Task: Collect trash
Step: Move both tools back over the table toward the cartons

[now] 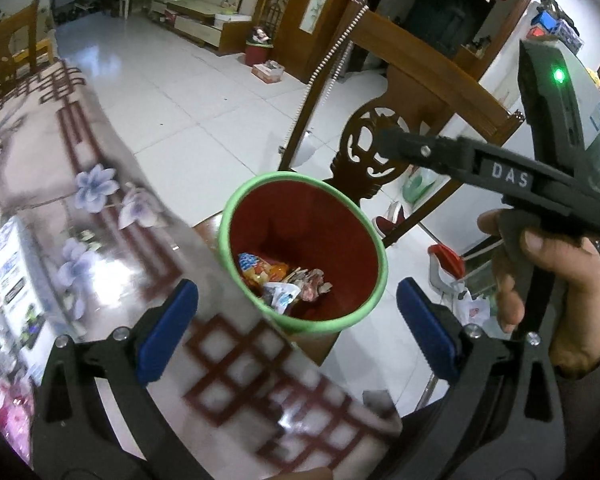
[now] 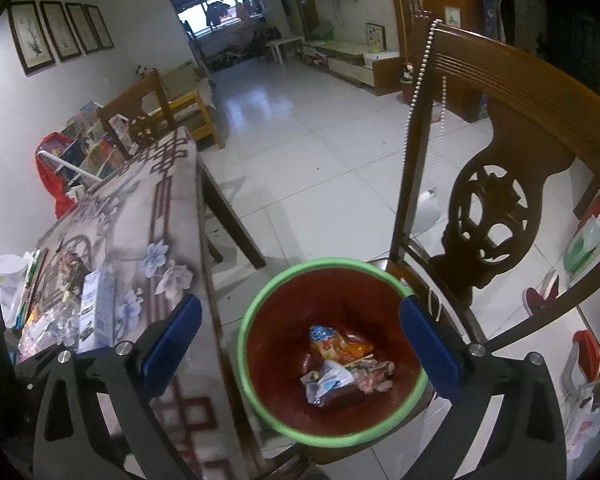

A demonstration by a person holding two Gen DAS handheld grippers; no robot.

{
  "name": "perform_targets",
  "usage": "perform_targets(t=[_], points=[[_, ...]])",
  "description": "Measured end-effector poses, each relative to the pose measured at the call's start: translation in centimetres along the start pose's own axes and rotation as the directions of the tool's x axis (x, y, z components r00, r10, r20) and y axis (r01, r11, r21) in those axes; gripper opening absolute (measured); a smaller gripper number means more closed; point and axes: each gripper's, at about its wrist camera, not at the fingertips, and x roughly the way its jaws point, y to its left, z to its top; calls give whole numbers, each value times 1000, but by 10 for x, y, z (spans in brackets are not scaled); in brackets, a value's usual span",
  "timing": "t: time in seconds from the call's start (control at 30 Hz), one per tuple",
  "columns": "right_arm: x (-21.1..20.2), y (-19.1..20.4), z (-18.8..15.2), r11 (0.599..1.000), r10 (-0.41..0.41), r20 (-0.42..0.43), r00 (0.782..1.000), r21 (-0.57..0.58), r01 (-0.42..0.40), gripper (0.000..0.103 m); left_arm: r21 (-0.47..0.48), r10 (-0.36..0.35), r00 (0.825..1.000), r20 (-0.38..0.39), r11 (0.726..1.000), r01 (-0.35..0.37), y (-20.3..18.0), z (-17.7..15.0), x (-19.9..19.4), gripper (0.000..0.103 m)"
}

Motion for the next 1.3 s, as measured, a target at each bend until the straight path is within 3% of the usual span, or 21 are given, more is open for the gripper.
perform_targets(t=[0.33, 0.6, 0.77, 0.97, 1.3], points=[[-16, 64, -22, 996, 31, 12, 999, -88, -29, 96, -73, 73, 992, 104, 995, -66, 39, -20, -84, 97], [-15, 139, -34, 980, 108, -24, 994, -167, -110, 96, -172, 173, 968, 183, 975, -142, 89, -63, -166, 97], [-13, 184, -43, 964, 154, -48, 987, -212, -160, 96, -255, 245, 950, 194, 948, -192, 129, -97, -206, 97], [-2, 235, -55, 938, 174, -93, 980, -288, -194, 96, -374, 318, 932, 175, 897, -236, 177, -139, -237, 97], [35, 274, -59, 910, 143, -161, 977, -367, -194, 96, -550, 314, 936, 156, 815, -182, 231, -177, -240, 97]])
